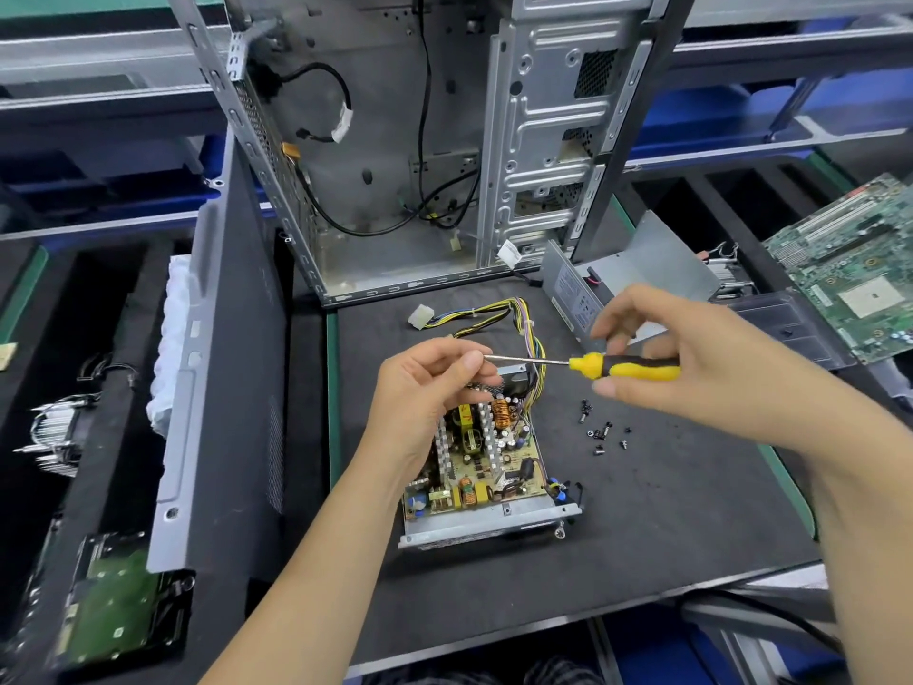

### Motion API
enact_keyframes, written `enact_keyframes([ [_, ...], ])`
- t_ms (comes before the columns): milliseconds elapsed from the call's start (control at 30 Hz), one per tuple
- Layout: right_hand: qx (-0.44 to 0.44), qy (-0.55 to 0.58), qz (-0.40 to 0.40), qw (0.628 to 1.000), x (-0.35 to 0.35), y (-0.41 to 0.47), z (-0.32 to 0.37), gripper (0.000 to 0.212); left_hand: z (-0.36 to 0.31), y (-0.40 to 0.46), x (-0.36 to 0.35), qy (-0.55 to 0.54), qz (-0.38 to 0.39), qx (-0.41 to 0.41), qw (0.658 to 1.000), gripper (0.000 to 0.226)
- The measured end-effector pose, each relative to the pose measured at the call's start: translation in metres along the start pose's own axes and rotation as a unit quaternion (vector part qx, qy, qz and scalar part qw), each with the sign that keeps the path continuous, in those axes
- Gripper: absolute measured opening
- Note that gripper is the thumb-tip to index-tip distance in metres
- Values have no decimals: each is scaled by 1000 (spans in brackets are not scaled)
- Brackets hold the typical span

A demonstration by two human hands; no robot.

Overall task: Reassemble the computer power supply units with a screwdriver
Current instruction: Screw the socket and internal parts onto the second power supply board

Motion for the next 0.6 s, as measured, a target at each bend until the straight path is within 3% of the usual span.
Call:
enact_keyframes([
  [100,43,102,-57,992,5,1,5,21,4,-1,0,-52,-30,17,998,15],
  [233,82,265,-176,944,4,7,12,21,12,-4,-8,-108,-44,39,992,12],
  [367,97,281,-227,927,1,12,15,23,17,-5,-13,-150,-36,65,986,18],
  [600,88,276,-246,925,4,12,15,24,17,-4,-9,-156,-20,77,985,28],
])
Point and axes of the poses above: each hand's wrist, its own y-axis towards the middle knuckle, its own x-axis out of the back of the hand, z = x × y, the point moved 3 cm from there along y, towards the middle knuckle, and after that the axes turned 4 degrees about x, right-handed, at the moved point
